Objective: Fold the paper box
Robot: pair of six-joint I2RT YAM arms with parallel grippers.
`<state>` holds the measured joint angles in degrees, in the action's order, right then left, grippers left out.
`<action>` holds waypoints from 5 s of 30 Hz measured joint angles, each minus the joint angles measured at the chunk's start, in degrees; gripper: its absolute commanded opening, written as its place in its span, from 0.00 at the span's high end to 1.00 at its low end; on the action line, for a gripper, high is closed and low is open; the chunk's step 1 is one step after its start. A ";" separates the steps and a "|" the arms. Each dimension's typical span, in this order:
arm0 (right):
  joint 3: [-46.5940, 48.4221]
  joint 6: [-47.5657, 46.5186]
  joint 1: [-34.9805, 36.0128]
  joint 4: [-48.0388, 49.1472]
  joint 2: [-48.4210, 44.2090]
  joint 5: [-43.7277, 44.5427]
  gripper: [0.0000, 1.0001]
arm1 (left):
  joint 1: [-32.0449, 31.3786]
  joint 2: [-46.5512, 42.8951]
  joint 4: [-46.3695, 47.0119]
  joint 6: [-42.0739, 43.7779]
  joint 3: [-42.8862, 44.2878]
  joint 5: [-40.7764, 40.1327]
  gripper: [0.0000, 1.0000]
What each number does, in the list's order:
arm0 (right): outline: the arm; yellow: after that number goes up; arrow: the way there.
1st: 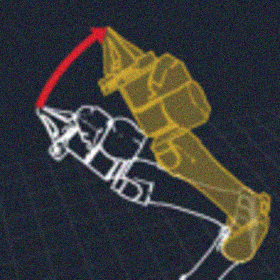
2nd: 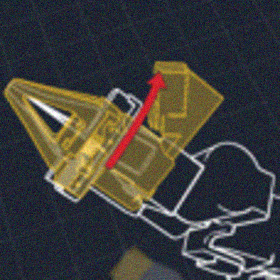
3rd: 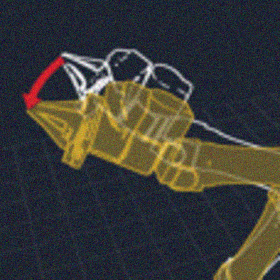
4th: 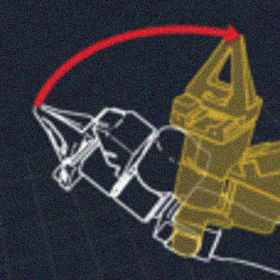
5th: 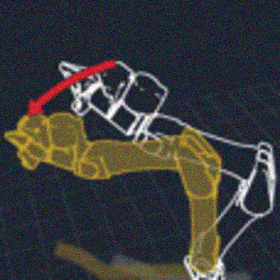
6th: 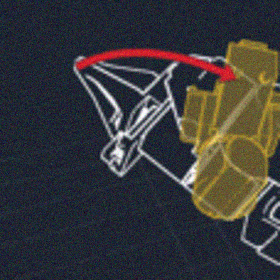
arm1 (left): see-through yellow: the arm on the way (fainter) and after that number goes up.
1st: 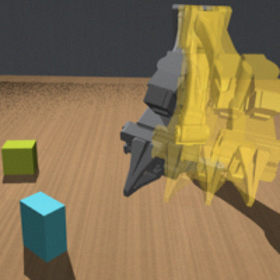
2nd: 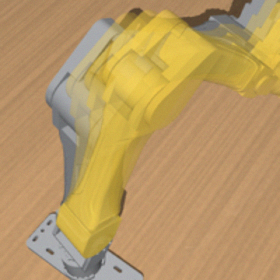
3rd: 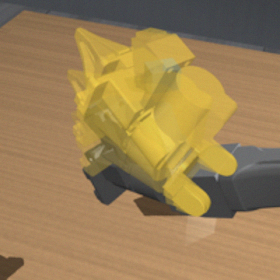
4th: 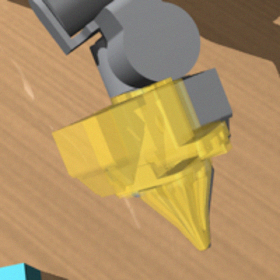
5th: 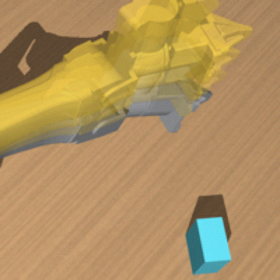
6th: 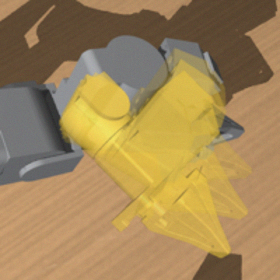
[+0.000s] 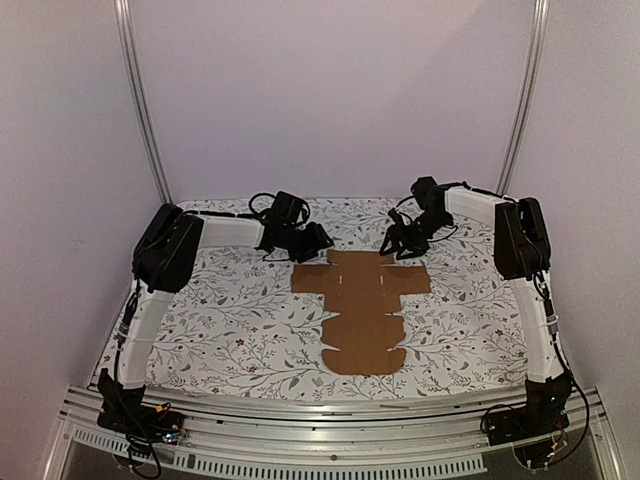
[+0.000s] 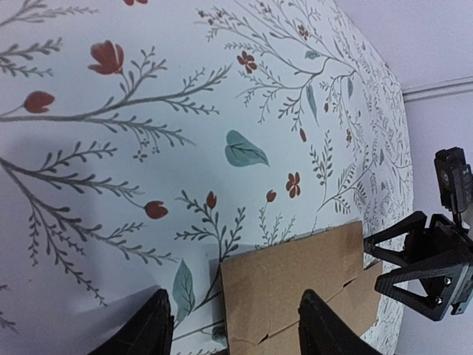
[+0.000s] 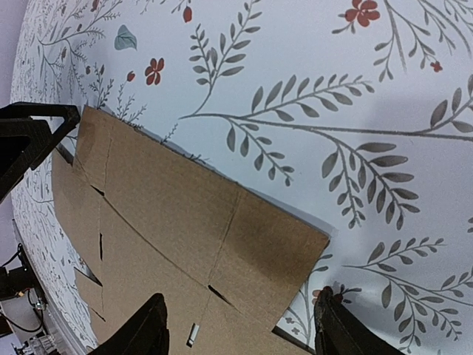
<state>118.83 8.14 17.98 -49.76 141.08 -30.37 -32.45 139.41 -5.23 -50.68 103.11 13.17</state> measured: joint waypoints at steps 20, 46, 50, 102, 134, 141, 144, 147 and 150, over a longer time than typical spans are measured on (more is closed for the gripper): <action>-3.69 0.17 -0.07 3.74 -0.90 -4.28 0.35 | -0.61 4.31 1.11 -7.13 4.52 6.16 0.73; -6.64 -28.15 0.20 -12.07 -17.14 -2.32 0.33 | -4.35 -11.06 18.60 4.92 -20.00 11.04 1.00; -5.90 -35.47 1.36 -16.31 -19.69 -1.46 0.33 | -8.00 -18.18 23.74 11.43 -25.11 10.80 1.00; -9.35 -45.42 9.51 -21.38 -18.21 2.82 1.00 | -9.64 -43.76 40.98 21.33 -56.87 -3.41 0.36; -33.70 -59.67 22.91 11.06 -38.91 36.74 1.00 | -3.54 -28.61 50.71 24.48 -59.87 0.33 0.44; -34.12 -59.12 22.91 14.49 -38.82 38.97 1.00 | -3.32 -25.68 51.74 24.37 -56.24 7.82 0.71; -34.36 -58.14 22.91 16.52 -38.60 40.24 1.00 | -3.28 -24.94 53.22 23.15 -56.22 9.27 0.78; -36.11 -57.72 22.97 19.32 -38.58 41.24 1.00 | -3.30 -23.87 54.69 21.94 -56.11 10.54 0.77; -40.50 -58.23 23.74 24.24 -38.58 43.30 1.00 | -3.58 -22.80 55.58 21.20 -55.82 11.30 0.70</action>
<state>78.32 -50.09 41.71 -25.52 102.50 12.93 -36.03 116.62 50.35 -29.47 47.29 24.47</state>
